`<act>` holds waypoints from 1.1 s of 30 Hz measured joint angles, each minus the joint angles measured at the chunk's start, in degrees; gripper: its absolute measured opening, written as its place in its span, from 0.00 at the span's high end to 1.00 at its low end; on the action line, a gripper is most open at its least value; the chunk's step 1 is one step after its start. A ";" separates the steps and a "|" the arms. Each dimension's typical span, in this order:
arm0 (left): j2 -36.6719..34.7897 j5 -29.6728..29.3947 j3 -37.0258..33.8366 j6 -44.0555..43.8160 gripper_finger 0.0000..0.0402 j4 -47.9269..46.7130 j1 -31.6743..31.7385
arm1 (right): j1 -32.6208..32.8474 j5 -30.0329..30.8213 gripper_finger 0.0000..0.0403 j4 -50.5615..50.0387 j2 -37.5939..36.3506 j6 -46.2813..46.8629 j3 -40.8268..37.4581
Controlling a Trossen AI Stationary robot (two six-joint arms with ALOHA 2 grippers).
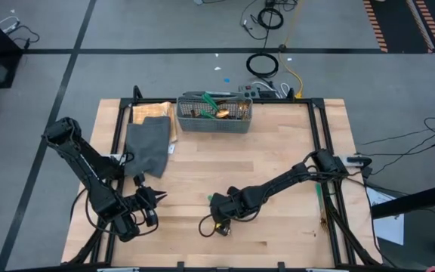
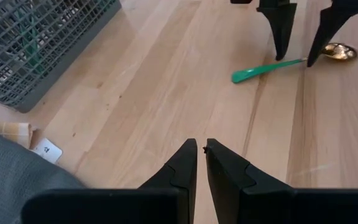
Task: Sort silverware
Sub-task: Put the green spoon into the gray silverware basket
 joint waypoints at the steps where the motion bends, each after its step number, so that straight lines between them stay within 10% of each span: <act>1: -0.02 -0.01 0.00 0.00 0.89 -0.01 0.00 | -0.01 0.10 0.58 -0.66 0.36 1.67 0.05; 12: -0.02 -0.06 0.00 0.07 0.89 -0.08 -0.02 | 0.50 0.91 0.97 -7.83 2.61 -1.36 0.36; 20: 0.00 -0.05 0.00 0.13 0.89 -0.16 -0.02 | 1.78 11.43 1.00 -16.95 1.63 -5.96 5.32; 33: -0.01 -0.12 0.00 0.13 0.89 -0.24 0.00 | -5.15 38.28 1.00 -58.88 -0.13 -14.29 21.63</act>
